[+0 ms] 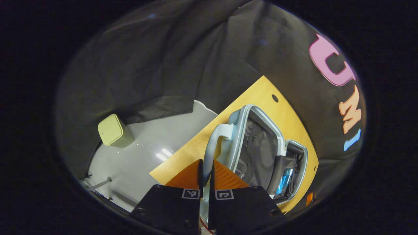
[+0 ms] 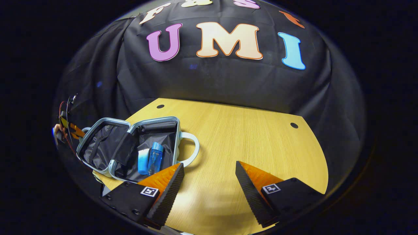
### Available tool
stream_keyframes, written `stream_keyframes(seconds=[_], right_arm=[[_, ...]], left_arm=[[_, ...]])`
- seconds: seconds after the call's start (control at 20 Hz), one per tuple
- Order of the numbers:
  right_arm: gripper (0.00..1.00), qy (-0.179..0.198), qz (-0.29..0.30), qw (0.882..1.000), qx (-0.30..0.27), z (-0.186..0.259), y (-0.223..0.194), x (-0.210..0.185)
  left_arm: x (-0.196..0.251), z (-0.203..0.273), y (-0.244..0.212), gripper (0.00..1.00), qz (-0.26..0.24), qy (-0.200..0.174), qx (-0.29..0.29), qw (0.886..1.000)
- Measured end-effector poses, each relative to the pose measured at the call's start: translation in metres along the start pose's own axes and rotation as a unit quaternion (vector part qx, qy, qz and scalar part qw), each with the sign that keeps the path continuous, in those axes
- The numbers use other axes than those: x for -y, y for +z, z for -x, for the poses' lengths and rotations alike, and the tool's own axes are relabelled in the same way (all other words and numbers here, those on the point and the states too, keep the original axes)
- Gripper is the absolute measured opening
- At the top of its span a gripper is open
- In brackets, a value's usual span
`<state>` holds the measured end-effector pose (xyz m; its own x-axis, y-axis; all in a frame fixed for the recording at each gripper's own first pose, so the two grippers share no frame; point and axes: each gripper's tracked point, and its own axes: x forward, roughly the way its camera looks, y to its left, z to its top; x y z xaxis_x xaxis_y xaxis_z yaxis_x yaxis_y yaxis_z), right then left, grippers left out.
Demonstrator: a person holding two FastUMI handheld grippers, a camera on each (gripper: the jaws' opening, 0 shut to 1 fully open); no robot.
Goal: First open the suitcase, pack the skin care products into it, and then close the suitcase.
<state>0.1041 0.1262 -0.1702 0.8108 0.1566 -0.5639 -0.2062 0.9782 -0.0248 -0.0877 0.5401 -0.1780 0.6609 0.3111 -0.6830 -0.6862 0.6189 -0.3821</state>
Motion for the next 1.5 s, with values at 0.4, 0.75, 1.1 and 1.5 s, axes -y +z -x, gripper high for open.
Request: stream_keyframes(seconds=[0.4,0.75,1.1,1.5], right_arm=[[0.99,0.013,-0.015,1.000,0.024,0.010,0.007,0.030],[0.99,-0.006,-0.021,0.998,0.058,0.027,0.017,0.084],[0.96,-0.025,-0.035,0.996,0.074,0.051,0.016,0.125],[0.95,-0.053,-0.063,0.994,0.076,0.069,0.006,0.155]], left_arm=[[0.113,0.081,0.019,0.02,-0.098,-0.022,0.057,0.993],[0.273,0.112,-0.013,0.02,-0.204,-0.097,0.072,0.971],[0.404,0.074,-0.091,0.03,-0.277,-0.160,0.000,0.947],[0.457,-0.022,-0.194,0.04,-0.319,-0.155,-0.117,0.928]])
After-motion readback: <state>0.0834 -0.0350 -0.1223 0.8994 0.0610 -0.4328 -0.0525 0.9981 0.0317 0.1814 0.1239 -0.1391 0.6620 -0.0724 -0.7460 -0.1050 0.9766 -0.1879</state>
